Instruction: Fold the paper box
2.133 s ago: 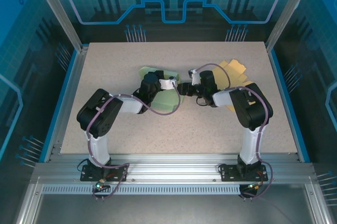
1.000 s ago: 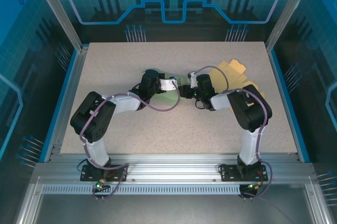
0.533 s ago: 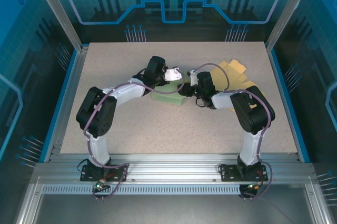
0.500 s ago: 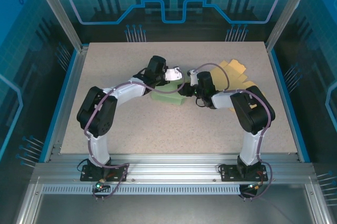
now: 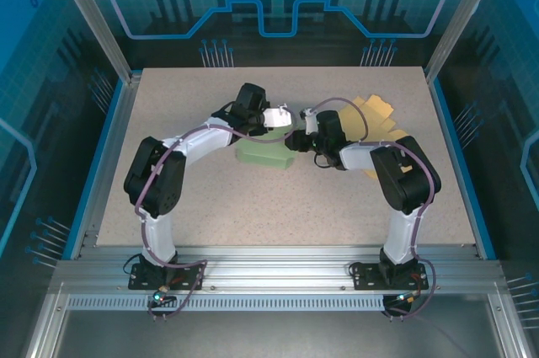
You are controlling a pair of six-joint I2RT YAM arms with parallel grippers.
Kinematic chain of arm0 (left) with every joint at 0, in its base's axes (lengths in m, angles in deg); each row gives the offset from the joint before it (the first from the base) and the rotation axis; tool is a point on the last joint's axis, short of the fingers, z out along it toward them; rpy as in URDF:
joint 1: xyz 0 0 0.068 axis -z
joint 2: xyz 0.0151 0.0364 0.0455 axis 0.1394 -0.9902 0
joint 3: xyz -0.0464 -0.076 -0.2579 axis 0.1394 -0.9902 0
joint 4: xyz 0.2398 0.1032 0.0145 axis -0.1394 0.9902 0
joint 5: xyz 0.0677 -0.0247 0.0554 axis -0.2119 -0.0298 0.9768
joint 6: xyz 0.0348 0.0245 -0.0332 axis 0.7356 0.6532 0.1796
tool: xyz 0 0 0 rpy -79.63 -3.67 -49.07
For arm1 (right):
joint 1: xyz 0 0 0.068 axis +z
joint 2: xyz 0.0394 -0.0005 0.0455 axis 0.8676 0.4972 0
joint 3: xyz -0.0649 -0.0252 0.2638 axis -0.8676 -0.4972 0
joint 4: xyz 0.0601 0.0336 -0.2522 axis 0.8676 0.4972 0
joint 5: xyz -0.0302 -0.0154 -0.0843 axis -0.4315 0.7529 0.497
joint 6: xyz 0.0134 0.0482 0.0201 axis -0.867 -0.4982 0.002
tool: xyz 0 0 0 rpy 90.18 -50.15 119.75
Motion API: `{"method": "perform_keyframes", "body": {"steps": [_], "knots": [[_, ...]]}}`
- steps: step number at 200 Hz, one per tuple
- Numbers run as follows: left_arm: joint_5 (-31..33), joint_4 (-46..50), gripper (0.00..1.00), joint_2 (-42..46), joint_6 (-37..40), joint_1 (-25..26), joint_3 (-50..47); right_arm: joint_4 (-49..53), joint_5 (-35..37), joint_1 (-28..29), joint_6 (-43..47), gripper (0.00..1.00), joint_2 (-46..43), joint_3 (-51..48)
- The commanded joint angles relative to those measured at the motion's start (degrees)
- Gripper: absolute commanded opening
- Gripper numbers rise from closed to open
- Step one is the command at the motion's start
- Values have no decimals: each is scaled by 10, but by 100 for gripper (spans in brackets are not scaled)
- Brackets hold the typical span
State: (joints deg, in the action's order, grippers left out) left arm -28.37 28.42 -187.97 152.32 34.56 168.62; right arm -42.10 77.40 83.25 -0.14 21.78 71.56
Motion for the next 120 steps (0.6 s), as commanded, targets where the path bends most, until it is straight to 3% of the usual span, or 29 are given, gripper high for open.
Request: {"method": "perform_keyframes", "body": {"steps": [1,25,75,120], "knots": [[-22,14,39,12,28,-17,15,17,-15,-8,5,52,9,19],[-21,7,36,15,46,-29,15,21,-17,-8,7,52,13,24],[-6,-51,18,-9,61,-32,21,28,-31,-9,2,52,20,38],[16,-102,15,-46,87,-36,24,37,-77,-22,-13,52,1,42]]}}
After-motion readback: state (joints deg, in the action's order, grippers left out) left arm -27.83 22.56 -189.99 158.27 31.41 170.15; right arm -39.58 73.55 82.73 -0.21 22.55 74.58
